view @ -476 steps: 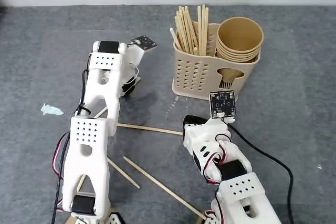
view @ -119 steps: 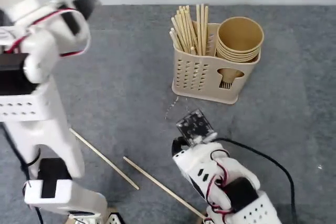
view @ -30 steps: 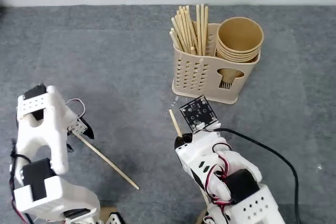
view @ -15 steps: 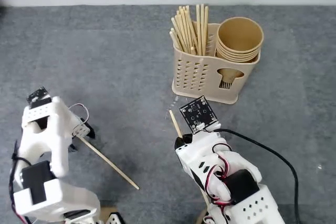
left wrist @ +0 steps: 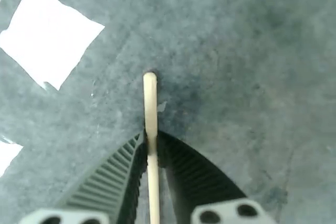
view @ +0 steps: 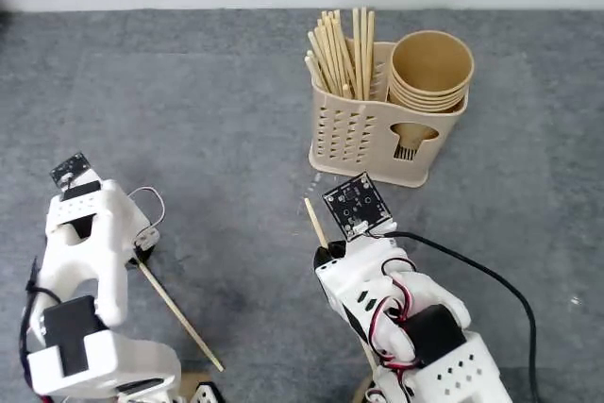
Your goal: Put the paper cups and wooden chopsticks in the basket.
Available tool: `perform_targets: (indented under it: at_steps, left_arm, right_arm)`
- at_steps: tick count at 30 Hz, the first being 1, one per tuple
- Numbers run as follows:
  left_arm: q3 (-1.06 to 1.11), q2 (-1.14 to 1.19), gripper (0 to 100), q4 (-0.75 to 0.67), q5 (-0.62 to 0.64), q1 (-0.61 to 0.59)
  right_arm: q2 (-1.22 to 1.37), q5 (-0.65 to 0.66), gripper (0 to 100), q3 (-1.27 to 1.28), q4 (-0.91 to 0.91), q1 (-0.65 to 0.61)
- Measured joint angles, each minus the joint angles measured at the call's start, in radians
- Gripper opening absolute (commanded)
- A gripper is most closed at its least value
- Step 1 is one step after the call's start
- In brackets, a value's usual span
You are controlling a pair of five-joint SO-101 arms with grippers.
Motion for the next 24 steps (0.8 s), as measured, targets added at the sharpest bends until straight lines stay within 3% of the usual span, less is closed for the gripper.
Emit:
perform_targets:
  at_steps: [5, 14, 24]
  left_arm:
    - [-0.103, 0.015, 1, 0.089, 0.077, 0.086]
    - [-0.496, 0.015, 1, 0.330, 0.181, 0.210]
    - [-0.911, 0.015, 1, 0.529, 0.187, 0.209]
  right_arm:
    - [0.000, 0.000, 0.8, 0.000, 0.000, 0.000]
    - [0.000, 0.000, 0.8, 0.000, 0.000, 0.000]
    - [0.000, 0.000, 0.8, 0.000, -0.040, 0.003]
